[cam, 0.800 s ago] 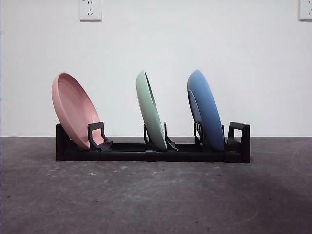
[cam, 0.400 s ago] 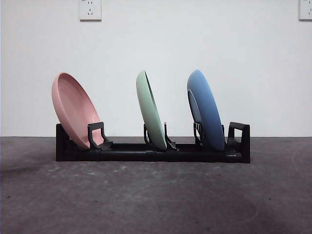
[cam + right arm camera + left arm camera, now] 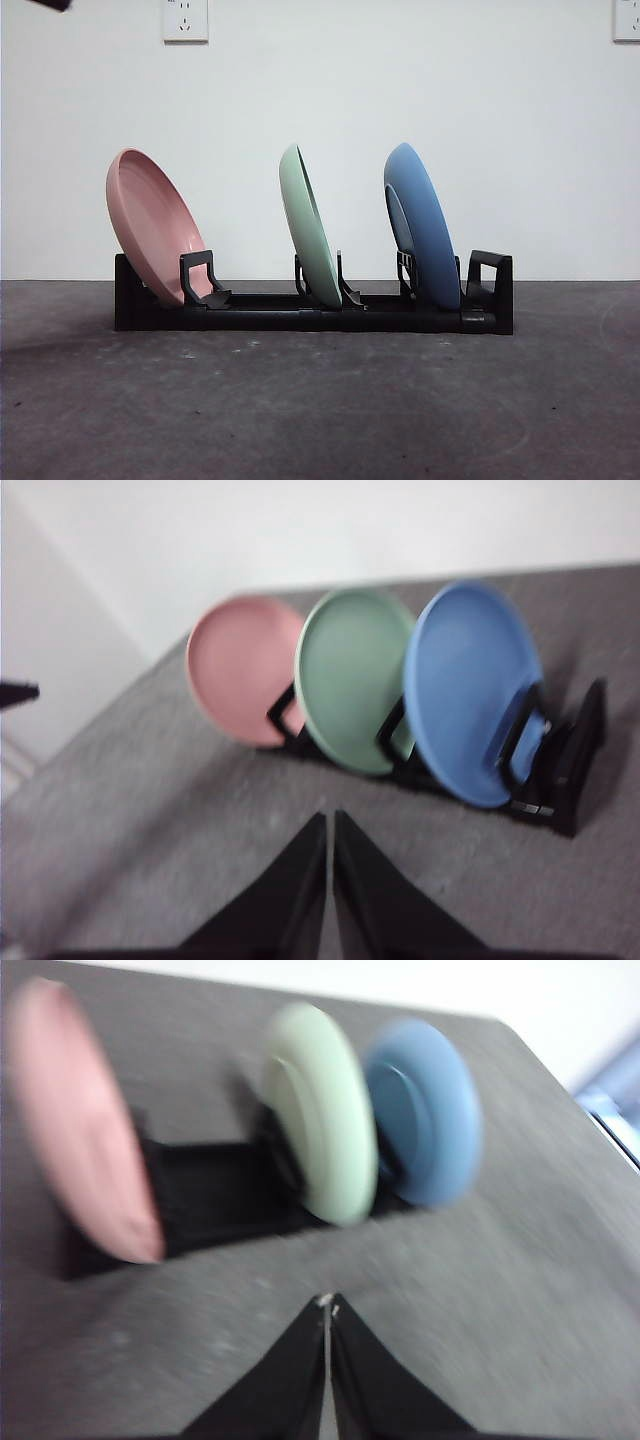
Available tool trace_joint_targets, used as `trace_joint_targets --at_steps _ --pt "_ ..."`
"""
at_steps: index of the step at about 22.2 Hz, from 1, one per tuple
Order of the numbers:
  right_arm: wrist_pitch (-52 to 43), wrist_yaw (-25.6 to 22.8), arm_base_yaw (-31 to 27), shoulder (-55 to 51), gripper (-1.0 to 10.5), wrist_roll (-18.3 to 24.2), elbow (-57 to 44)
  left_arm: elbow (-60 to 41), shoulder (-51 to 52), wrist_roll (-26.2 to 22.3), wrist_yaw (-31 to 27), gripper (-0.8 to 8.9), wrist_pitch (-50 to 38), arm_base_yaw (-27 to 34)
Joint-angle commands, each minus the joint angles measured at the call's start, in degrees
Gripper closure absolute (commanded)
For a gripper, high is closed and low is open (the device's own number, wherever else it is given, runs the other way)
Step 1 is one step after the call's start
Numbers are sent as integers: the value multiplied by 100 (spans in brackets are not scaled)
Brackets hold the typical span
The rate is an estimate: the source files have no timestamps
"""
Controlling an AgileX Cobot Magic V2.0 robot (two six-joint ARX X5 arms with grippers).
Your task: Place the plate
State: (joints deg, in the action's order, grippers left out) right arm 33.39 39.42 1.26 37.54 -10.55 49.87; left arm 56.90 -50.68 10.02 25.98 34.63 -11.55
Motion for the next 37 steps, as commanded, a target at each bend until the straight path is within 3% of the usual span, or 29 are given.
trace_joint_targets --at_steps 1,6,10,13,18,21,27,34,37 --pt "96 181 96 348 935 485 168 264 -219 -518 378 805 109 -125" --pt "74 374 175 706 935 498 173 275 -350 -975 509 805 105 -332" --pt "92 380 219 811 934 492 173 275 -374 -1062 507 778 7 -455" --pt "92 350 238 811 881 546 173 275 -380 -1045 507 607 -9 -466" --pt "90 225 267 811 415 540 173 275 -382 -1040 507 216 9 -466" --pt "90 260 337 809 387 516 173 275 -385 -887 509 210 13 -466" --pt "-184 332 769 1104 390 4 245 278 -173 -610 516 220 660 -466" --pt "-203 197 1255 3134 394 -39 1390 278 361 -588 516 220 1176 -466" --pt "-201 -234 1252 4142 394 -81 2225 278 640 -588 516 220 1438 -466"
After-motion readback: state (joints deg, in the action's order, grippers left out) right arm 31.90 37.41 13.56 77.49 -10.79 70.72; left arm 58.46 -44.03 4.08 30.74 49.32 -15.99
